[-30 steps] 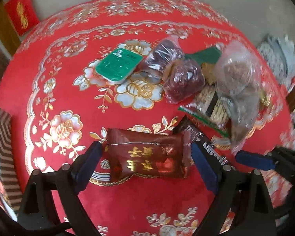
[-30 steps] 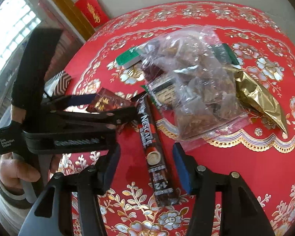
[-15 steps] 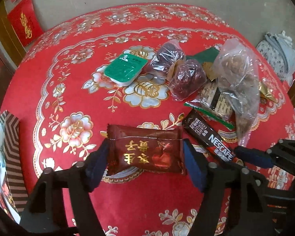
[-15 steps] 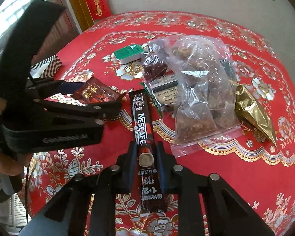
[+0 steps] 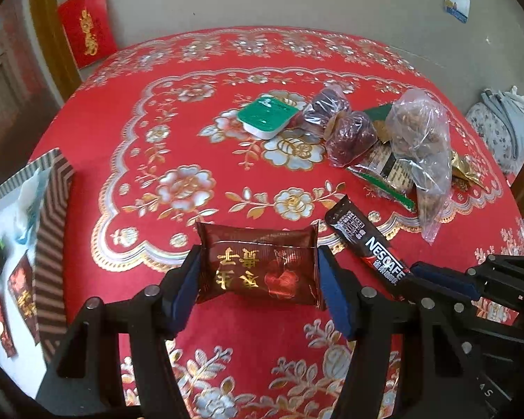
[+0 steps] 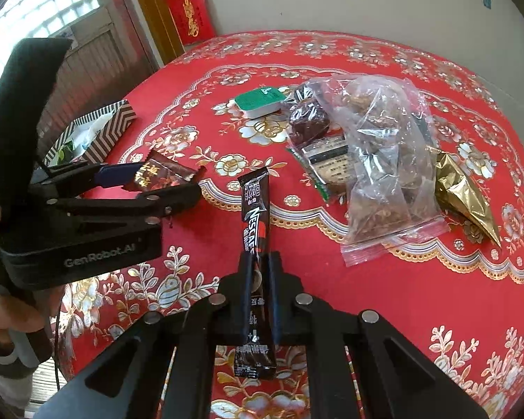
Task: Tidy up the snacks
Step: 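Carry both snacks over the white tray and open both grippers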
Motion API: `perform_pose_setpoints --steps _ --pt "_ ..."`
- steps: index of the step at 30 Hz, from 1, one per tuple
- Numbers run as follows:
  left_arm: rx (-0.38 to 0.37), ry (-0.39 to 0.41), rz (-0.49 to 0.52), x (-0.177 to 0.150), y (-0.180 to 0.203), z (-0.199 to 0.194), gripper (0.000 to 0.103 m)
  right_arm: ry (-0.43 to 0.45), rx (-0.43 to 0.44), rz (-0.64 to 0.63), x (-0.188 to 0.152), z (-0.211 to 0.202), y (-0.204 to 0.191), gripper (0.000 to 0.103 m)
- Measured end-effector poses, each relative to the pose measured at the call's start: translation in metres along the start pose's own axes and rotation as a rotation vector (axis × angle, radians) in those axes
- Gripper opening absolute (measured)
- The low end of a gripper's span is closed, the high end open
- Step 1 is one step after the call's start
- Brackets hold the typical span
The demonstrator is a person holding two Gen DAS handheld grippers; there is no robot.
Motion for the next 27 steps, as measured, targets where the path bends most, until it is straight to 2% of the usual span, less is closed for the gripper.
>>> perform_pose_setpoints --steps 5,9,13,16,18,27 --pt "-0.011 -0.007 -0.012 -0.006 -0.001 -0.005 0.065 -0.026 0.044 0.013 -0.003 0.004 -0.007 0.01" --pt "-0.007 -0.009 -0.023 -0.009 -0.004 -0.004 0.065 -0.055 0.006 -0.036 0.0 0.01 -0.014 0.019" --pt "0.01 -0.006 -0.037 -0.009 -0.011 -0.005 0.066 -0.096 -0.007 -0.096 -0.001 0.018 -0.023 0.019" --pt "0.012 -0.003 -0.04 -0.008 -0.013 -0.007 0.066 -0.099 -0.037 -0.162 -0.003 0.018 -0.027 0.018" --pt "0.009 -0.003 -0.051 -0.008 -0.015 -0.008 0.066 -0.09 -0.056 -0.203 -0.005 0.017 -0.03 0.006" --pt "0.013 0.001 -0.054 -0.013 -0.013 -0.014 0.066 -0.009 -0.021 -0.146 -0.001 -0.004 -0.026 0.005"
Point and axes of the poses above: each gripper's, at about its wrist camera, not at the fingertips, and z roughly the way its jaws point, y to its right, x to its top, the point moved 5 cm from there along z, roughly the way its jaws point, and after that the axes turned 11 degrees about y, right-handed, at the moved point
